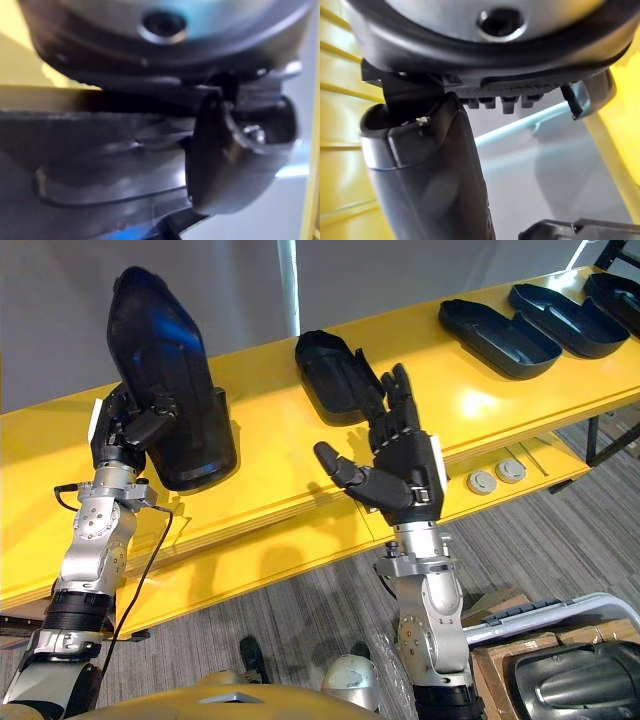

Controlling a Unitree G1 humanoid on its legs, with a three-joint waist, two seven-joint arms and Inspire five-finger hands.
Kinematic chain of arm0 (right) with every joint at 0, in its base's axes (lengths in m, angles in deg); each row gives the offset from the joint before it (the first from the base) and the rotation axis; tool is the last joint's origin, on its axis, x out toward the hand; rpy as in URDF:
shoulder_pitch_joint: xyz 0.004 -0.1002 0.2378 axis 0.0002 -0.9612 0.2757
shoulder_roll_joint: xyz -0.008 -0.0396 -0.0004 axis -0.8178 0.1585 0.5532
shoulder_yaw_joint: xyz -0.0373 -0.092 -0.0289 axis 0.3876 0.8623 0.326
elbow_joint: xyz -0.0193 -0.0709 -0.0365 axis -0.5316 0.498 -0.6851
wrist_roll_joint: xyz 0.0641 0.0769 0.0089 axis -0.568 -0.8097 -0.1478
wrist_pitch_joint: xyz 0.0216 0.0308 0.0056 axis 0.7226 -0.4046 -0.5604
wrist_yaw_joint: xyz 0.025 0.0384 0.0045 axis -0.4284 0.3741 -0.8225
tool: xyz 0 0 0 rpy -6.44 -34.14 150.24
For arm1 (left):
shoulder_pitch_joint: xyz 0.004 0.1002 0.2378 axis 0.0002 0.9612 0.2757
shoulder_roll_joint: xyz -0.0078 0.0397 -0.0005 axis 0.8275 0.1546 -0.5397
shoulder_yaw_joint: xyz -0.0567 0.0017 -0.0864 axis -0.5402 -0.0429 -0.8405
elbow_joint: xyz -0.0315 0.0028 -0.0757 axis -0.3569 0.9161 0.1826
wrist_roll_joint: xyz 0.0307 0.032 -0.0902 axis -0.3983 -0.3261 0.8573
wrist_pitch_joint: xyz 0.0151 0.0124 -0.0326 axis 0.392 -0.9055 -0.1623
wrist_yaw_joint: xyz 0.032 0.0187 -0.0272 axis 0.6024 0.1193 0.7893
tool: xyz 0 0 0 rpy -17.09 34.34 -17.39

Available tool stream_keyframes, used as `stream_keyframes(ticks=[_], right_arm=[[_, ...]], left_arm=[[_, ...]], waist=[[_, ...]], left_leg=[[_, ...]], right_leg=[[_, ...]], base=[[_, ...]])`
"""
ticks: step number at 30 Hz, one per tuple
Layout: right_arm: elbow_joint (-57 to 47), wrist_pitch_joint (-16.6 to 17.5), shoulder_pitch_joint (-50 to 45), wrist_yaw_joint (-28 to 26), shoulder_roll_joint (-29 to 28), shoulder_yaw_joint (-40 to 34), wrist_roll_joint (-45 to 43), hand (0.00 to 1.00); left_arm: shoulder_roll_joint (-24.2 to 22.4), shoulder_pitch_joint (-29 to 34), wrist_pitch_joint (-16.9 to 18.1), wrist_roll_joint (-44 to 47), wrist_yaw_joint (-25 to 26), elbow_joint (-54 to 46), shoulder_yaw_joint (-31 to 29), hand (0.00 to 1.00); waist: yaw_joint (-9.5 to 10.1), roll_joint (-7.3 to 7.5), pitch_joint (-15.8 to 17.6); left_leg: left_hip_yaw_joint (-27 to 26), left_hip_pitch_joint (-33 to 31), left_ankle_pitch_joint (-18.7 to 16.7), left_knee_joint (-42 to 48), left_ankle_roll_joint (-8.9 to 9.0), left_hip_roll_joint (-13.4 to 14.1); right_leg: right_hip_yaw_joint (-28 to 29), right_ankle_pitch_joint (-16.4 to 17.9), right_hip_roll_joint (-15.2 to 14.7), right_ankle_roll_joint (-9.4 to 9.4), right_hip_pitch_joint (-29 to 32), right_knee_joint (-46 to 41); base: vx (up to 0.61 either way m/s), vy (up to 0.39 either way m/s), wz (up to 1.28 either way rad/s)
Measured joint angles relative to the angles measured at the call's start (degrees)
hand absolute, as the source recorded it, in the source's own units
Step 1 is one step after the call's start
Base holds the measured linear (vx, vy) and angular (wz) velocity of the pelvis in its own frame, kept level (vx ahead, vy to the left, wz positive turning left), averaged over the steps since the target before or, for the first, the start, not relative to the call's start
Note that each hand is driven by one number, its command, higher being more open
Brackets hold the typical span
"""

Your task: Walk over and take three plastic housings, then place them on the shelf

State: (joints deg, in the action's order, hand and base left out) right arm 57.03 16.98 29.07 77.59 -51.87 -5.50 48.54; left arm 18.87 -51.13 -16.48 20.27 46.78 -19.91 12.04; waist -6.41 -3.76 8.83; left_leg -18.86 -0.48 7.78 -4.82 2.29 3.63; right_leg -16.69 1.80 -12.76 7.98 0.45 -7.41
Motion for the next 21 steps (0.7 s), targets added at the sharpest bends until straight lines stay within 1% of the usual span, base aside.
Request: stream_keyframes(ticks=[3, 9, 10, 13, 14, 16, 17, 20, 21], right_arm=[[0.01, -1.42, 1.07, -1.72, 0.09, 2.08, 0.11, 1.00], [0.12, -3.58, 3.10, -3.14, 0.25, 4.03, -0.18, 1.00], [0.17, -4.49, 3.79, -3.41, 0.26, 4.52, -0.22, 1.00], [1.63, -5.43, 6.03, -3.93, 0.24, 6.67, -0.11, 1.00], [2.17, -5.97, 7.41, -3.92, 0.23, 7.64, 0.14, 1.00], [2.17, -6.75, 8.42, -3.89, 0.23, 9.10, 0.16, 1.00], [2.17, -7.12, 9.60, -3.88, 0.17, 10.36, 0.17, 1.00], [2.18, -8.06, 11.74, -3.27, -0.15, 11.87, 0.19, 1.00], [2.18, -8.13, 11.89, -3.00, -0.23, 11.95, 0.19, 1.00]], left_arm=[[-0.12, -3.80, -1.99, 0.33, 1.94, 3.04, 0.54, 0.00], [-0.14, -7.88, -3.67, 6.16, 4.27, 7.13, 0.65, 0.00], [-0.17, -8.68, -3.73, 6.64, 4.48, 8.14, 0.66, 0.00], [-0.66, -11.19, -4.95, 8.63, 5.46, 10.09, 1.08, 0.00], [-1.16, -12.81, -5.26, 9.09, 5.59, 10.39, 1.33, 0.00], [-1.20, -14.36, -6.05, 9.76, 5.61, 10.40, 2.07, 0.00], [-1.34, -15.92, -6.83, 10.67, 5.71, 10.39, 2.49, 0.00], [-1.79, -17.40, -7.81, 10.92, 6.81, 10.37, 2.71, 0.00], [-1.88, -17.50, -8.20, 10.92, 6.85, 10.36, 2.71, 0.00]], waist=[[-0.02, 0.03, 0.02], [-0.67, 0.17, 0.12], [-0.98, 0.23, 0.19], [-1.63, 0.63, 1.00], [-1.58, 0.78, 1.80], [-1.55, 0.75, 2.08], [-1.54, 0.84, 3.31], [-1.37, 0.68, 5.00], [-1.33, 0.67, 5.06]], left_leg=[[-0.30, -0.06, 0.13, -0.01, 0.00, 0.00], [-0.96, -0.77, 0.41, -0.03, -0.22, -0.02], [-1.01, -1.37, 0.62, -0.02, -0.39, -0.04], [-0.96, -2.00, 0.98, -0.01, -0.65, -0.11], [-0.93, -2.32, 1.15, -0.01, -0.81, -0.21], [-0.66, -3.18, 1.44, -0.01, -1.00, -0.29], [-0.37, -3.21, 1.66, -0.01, -1.19, -0.35], [-0.29, -3.33, 1.84, -0.02, -1.24, -0.38], [-0.25, -3.49, 1.86, -0.02, -1.25, -0.38]], right_leg=[[0.82, 0.03, -0.01, -0.06, 0.57, -0.51], [1.56, -0.51, -0.01, -0.04, 1.81, -0.38], [1.66, -0.81, 0.00, -0.11, 2.46, -0.38], [1.62, -1.56, 0.01, -0.08, 2.75, 0.12], [1.63, -1.79, -0.01, 0.02, 2.90, 0.42], [1.53, -2.01, -0.07, 0.04, 3.57, 0.43], [1.39, -2.09, -0.12, 0.05, 3.44, 0.36], [1.35, -2.17, -0.15, 0.02, 3.57, 0.33], [1.32, -2.17, -0.14, 0.01, 3.72, 0.33]], base=[[-0.02, 0.013, -0.06], [-0.03, 0.021, -0.07], [0.00, 0.000, 0.00], [0.00, 0.000, 0.00], [-0.04, 0.034, 0.02], [-0.03, 0.025, 0.08], [-0.02, 0.018, 0.10], [-0.01, 0.006, 0.02], [0.00, 0.000, 0.00]])
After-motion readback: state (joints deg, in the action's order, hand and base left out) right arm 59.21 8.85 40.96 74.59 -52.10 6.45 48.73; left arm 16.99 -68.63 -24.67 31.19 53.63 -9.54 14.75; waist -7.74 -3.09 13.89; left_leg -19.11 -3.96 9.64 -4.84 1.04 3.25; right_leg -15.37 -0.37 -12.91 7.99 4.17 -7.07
